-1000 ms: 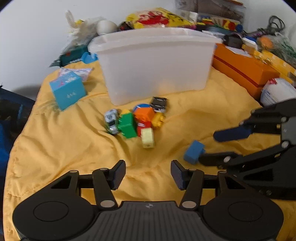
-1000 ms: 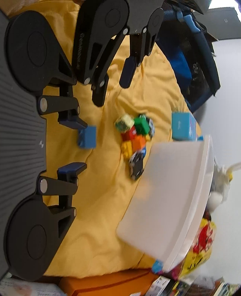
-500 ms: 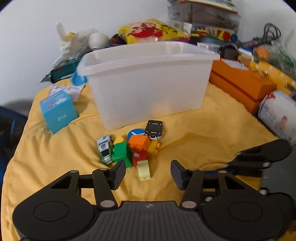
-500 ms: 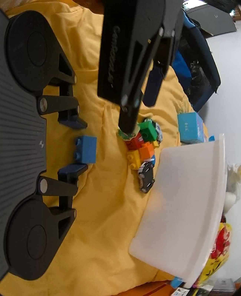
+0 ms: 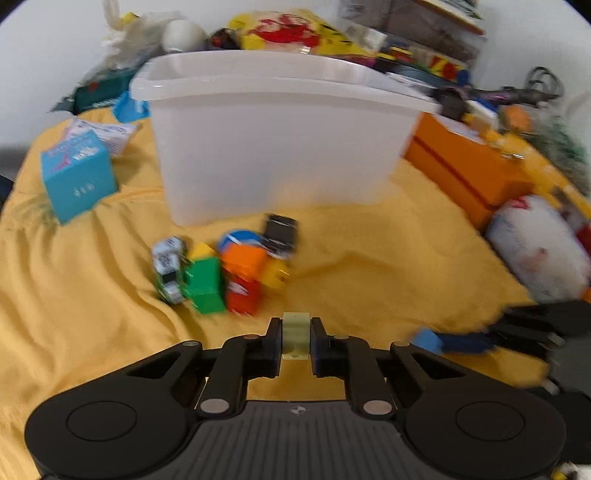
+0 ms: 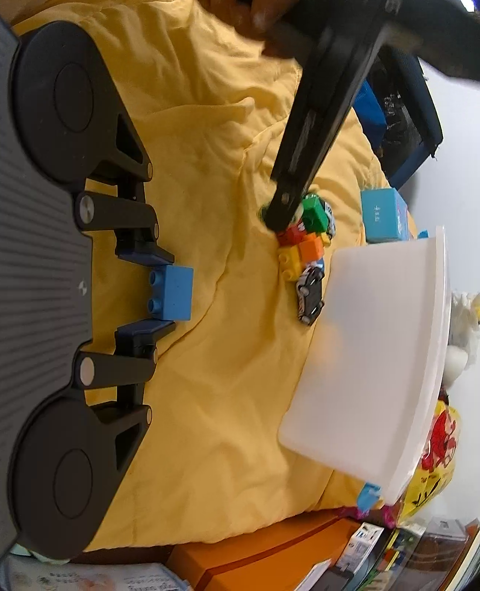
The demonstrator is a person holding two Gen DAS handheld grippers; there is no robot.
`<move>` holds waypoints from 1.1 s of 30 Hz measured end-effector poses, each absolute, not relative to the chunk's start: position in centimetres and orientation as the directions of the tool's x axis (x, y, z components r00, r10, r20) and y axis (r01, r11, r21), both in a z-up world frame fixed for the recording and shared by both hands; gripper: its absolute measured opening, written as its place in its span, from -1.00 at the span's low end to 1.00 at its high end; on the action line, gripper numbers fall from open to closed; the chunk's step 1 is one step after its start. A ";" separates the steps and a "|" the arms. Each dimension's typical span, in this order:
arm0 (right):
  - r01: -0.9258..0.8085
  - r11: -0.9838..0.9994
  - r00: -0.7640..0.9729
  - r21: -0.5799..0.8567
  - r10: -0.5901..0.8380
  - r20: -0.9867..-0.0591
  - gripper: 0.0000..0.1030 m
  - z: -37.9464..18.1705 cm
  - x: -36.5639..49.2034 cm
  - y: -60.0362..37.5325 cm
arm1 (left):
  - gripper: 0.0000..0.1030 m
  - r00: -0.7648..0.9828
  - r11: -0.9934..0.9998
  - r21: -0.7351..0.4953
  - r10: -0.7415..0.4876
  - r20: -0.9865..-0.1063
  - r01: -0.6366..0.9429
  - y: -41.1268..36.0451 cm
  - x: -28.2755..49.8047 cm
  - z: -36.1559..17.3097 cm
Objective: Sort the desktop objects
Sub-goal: 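Grasp the blue lego brick with the right tool while the left tool grasps the green frog cube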
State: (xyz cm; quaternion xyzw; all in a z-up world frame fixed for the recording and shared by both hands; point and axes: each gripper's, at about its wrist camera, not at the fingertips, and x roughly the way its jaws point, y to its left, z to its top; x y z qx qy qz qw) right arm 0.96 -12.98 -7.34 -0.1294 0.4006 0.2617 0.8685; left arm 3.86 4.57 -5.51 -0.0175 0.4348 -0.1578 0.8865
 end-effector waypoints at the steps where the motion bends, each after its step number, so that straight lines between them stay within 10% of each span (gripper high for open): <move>1: -0.552 0.834 0.546 -0.018 0.345 -0.763 -0.33 -7.3 1.0 -13.2 | -0.67 0.554 0.940 -0.197 -0.325 -0.766 0.280 4.5 3.2 -5.4; 12: -0.581 0.814 0.536 -0.024 0.360 -0.764 -0.33 -7.3 1.3 -12.9 | -0.49 0.447 0.915 -0.346 -0.403 -0.798 0.207 5.9 2.1 -8.5; 15: -0.591 0.806 0.537 -0.032 0.364 -0.761 -0.33 -7.2 1.2 -12.8 | -0.01 0.492 0.939 -0.265 -0.341 -0.801 0.219 5.5 1.5 -7.4; 26: -0.600 0.792 0.563 -0.108 0.323 -0.760 -0.33 -7.2 1.1 -12.6 | 0.03 0.609 0.932 0.067 -0.178 -0.773 0.357 2.1 -0.3 -3.8; 33: -0.611 0.784 0.565 -0.109 0.336 -0.754 -0.30 -7.6 1.1 -13.3 | 0.04 0.565 0.931 0.026 -0.198 -0.801 0.363 1.2 -0.4 -5.3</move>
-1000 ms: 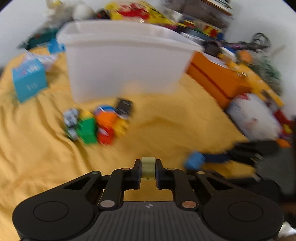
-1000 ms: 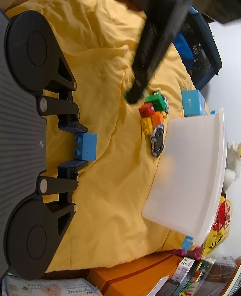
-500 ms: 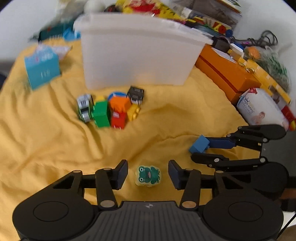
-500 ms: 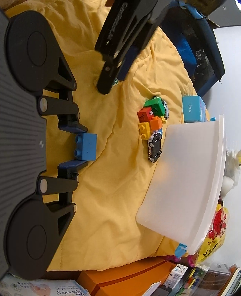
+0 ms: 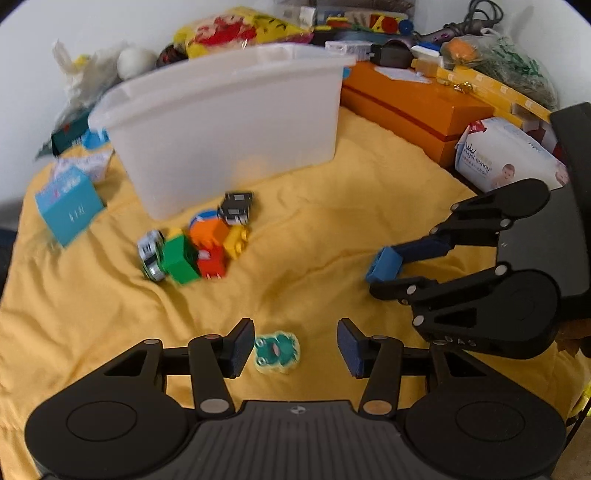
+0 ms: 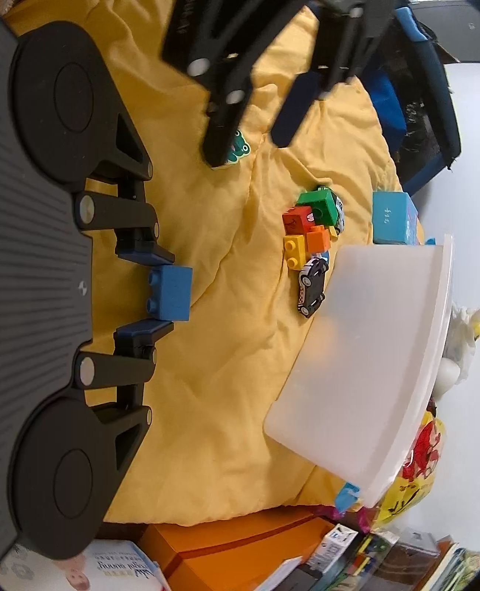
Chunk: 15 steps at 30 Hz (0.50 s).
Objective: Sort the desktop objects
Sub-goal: 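Grasp the blue lego brick with the right tool while the left tool grasps the green frog cube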
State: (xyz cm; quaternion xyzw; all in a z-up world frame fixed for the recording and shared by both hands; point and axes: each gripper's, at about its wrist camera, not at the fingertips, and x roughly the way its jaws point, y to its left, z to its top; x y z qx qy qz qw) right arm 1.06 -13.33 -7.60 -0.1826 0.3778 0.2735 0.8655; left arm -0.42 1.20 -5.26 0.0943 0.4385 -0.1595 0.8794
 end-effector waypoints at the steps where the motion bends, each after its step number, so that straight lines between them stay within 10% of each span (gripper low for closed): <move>1: -0.606 0.788 0.566 -0.107 0.333 -0.754 -0.29 -7.6 1.0 -13.5 | 0.04 0.560 0.934 0.018 -0.199 -0.804 0.357 1.3 -0.4 -5.5; 15: -0.295 0.892 0.458 0.342 0.446 -0.769 -0.41 -6.8 1.9 -17.5 | 0.04 0.566 0.938 0.009 -0.201 -0.799 0.346 1.5 -1.0 -5.9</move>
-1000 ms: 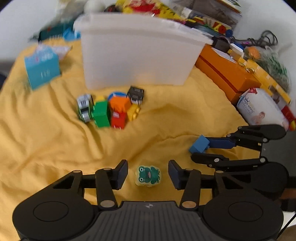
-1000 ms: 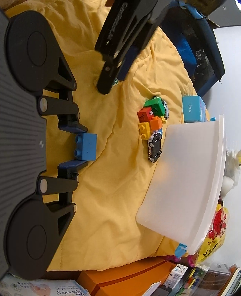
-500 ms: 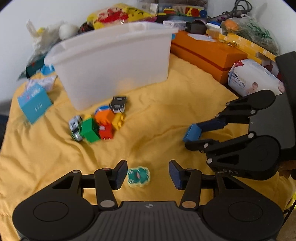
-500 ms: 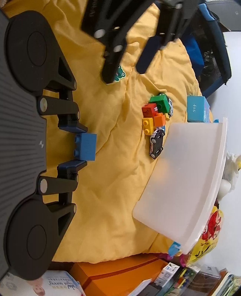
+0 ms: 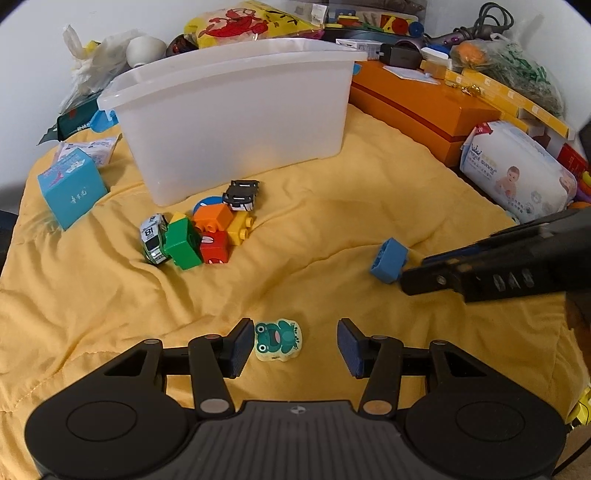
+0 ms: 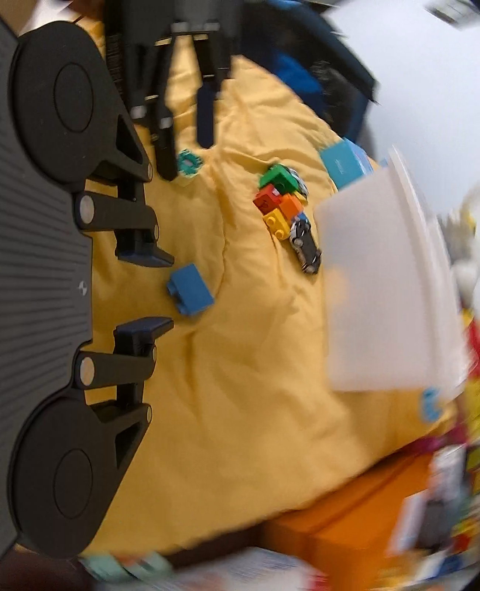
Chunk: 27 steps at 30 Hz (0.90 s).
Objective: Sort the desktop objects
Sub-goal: 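Grasp the blue lego brick with the right tool while the left tool grasps the green frog cube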
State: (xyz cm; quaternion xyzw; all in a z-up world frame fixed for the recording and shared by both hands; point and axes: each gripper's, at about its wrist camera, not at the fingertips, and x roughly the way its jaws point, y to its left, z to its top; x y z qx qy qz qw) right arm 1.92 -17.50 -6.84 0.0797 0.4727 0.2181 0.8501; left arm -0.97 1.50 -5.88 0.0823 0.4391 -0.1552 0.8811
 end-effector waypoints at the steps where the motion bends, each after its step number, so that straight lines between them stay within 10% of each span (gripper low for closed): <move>1: -0.266 0.888 0.446 0.375 0.458 -0.769 -0.42 -7.1 2.2 -17.5 | 0.04 0.566 0.937 0.009 -0.203 -0.799 0.349 1.5 -1.0 -5.9; 7: -0.134 0.877 0.458 0.461 0.467 -0.756 -0.42 -8.1 4.0 -17.8 | 0.04 0.562 0.934 0.012 -0.205 -0.801 0.357 1.9 -1.0 -5.9; 18: -0.429 0.894 0.570 0.130 0.380 -0.728 -0.38 -6.1 5.7 -12.6 | 0.04 0.558 0.932 0.001 -0.216 -0.801 0.361 2.7 -0.5 -6.2; 27: -0.159 0.928 0.566 0.337 0.365 -0.739 -0.33 -6.2 5.9 -15.9 | 0.04 0.555 0.933 -0.003 -0.216 -0.803 0.359 2.9 -0.3 -6.4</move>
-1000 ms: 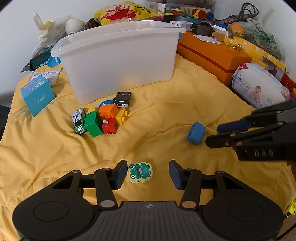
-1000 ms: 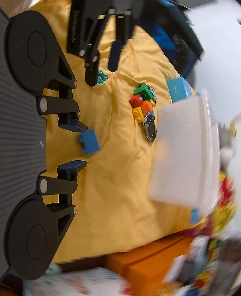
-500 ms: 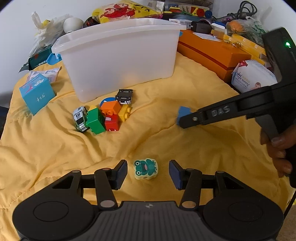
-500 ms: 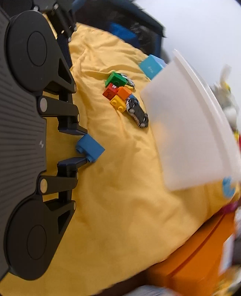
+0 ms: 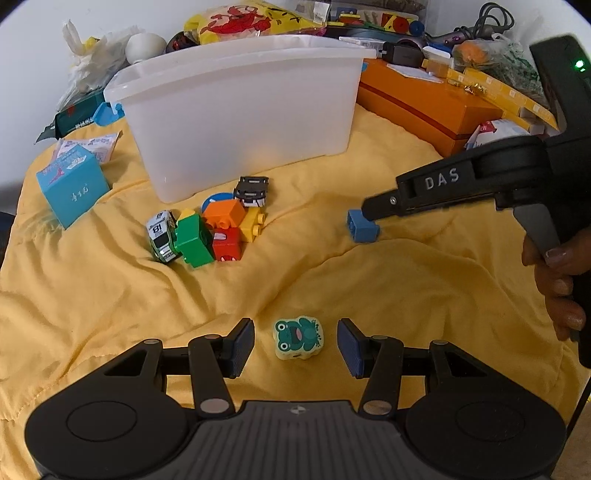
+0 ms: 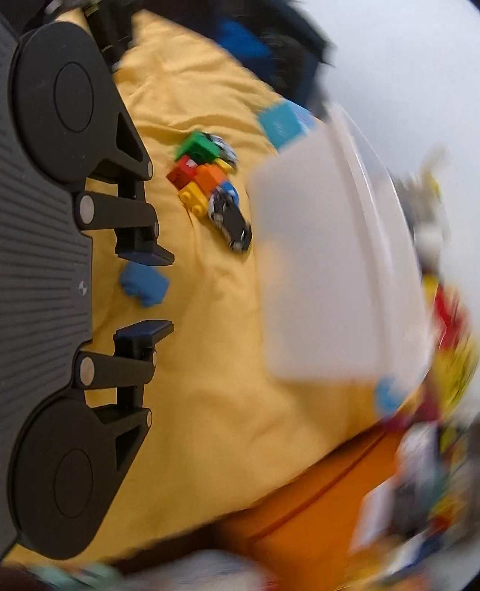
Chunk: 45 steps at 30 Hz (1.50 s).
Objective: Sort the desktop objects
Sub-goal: 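Grasp the blue lego brick with the right tool while the left tool grasps the green frog cube, then carry the blue brick and frog cube over the white bin and open both tools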
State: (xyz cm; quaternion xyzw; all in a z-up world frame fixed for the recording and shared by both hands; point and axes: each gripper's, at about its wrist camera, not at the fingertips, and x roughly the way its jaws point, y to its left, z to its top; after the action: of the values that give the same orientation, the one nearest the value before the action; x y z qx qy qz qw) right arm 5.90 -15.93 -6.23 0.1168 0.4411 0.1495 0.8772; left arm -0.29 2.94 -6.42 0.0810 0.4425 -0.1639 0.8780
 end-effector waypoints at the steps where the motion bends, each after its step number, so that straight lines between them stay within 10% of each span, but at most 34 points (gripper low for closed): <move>1: -0.136 0.923 0.551 0.360 0.372 -0.747 -0.36 -6.8 6.2 -16.2 | 0.04 0.551 0.933 -0.006 -0.217 -0.806 0.359 3.0 -0.2 -6.5; 6: -0.181 0.910 0.523 0.372 0.410 -0.747 -0.33 -8.1 6.9 -14.6 | 0.04 0.546 0.928 0.000 -0.219 -0.809 0.373 2.8 -0.3 -6.6; 9: -0.258 0.914 0.517 0.312 0.403 -0.755 -0.67 -8.0 6.4 -13.2 | 0.04 0.548 0.928 0.004 -0.218 -0.808 0.374 2.7 -0.4 -6.6; 15: -0.397 0.902 0.540 0.173 0.381 -0.750 -0.66 -5.7 4.4 -12.8 | 0.02 0.548 0.929 -0.005 -0.222 -0.807 0.369 2.4 0.0 -7.1; 18: -0.430 0.894 0.528 0.129 0.364 -0.767 -0.67 -5.8 3.5 -12.7 | -0.33 0.534 0.931 -0.017 -0.225 -0.815 0.366 2.4 -0.1 -7.6; 29: -0.499 0.865 0.516 0.061 0.353 -0.781 -0.67 -7.5 3.0 -11.7 | -0.33 0.525 0.928 -0.083 -0.278 -0.804 0.364 3.1 0.6 -6.1; 45: -0.420 0.907 0.814 0.036 0.394 -0.426 -0.66 8.2 13.0 -11.9 | -0.32 0.861 0.958 0.088 -0.202 -0.466 0.272 3.8 15.3 10.9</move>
State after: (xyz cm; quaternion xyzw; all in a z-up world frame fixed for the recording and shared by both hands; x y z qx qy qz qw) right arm 13.05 -11.94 8.25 -0.0301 0.2172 0.2138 0.9520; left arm 15.35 3.75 10.94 0.0755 0.2326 -0.1234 0.9617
